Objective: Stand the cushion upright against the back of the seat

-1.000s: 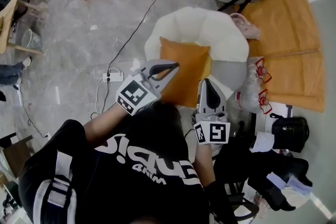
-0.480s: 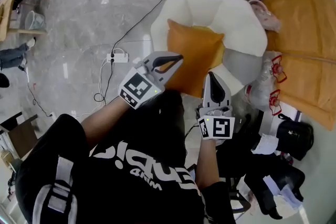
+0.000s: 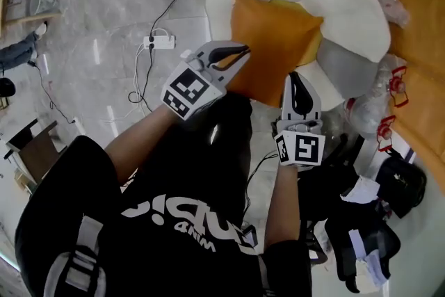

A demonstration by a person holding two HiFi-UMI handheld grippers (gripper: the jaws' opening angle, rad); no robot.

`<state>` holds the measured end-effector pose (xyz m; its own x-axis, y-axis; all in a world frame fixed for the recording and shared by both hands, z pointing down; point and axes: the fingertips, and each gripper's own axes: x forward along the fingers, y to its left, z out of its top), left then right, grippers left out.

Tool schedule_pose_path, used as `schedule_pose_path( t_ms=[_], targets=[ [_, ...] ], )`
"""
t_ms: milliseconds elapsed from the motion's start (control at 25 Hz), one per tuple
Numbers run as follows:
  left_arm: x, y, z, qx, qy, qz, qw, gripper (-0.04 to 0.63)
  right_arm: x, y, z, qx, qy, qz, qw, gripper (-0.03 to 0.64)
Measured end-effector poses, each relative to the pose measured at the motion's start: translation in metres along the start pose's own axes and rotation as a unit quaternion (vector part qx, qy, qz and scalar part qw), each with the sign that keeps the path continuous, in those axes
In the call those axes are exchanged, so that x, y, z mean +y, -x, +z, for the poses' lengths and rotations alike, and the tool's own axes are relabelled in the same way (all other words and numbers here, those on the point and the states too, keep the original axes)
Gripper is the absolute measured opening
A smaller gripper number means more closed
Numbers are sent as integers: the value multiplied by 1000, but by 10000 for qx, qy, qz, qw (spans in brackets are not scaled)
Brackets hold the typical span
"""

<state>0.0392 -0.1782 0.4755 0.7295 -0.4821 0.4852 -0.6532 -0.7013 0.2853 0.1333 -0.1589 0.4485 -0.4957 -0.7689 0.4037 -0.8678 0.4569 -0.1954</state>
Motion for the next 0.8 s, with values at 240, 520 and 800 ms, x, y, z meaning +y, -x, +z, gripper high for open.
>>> schedule_pose_path(
  t_ms=[240, 520, 800],
  targets=[
    [25, -49, -69, 541, 423, 25, 9976, 128, -33, -44, -79, 383, -473, -172, 9980, 215],
    [64, -96, -161, 1046, 715, 273, 9916, 189, -64, -85, -193, 1304, -804, -439, 9872, 275],
    [102, -128, -261, 1701, 947, 543, 9794, 199, -96, -109, -288, 1971, -920, -688, 9736, 275]
  ],
)
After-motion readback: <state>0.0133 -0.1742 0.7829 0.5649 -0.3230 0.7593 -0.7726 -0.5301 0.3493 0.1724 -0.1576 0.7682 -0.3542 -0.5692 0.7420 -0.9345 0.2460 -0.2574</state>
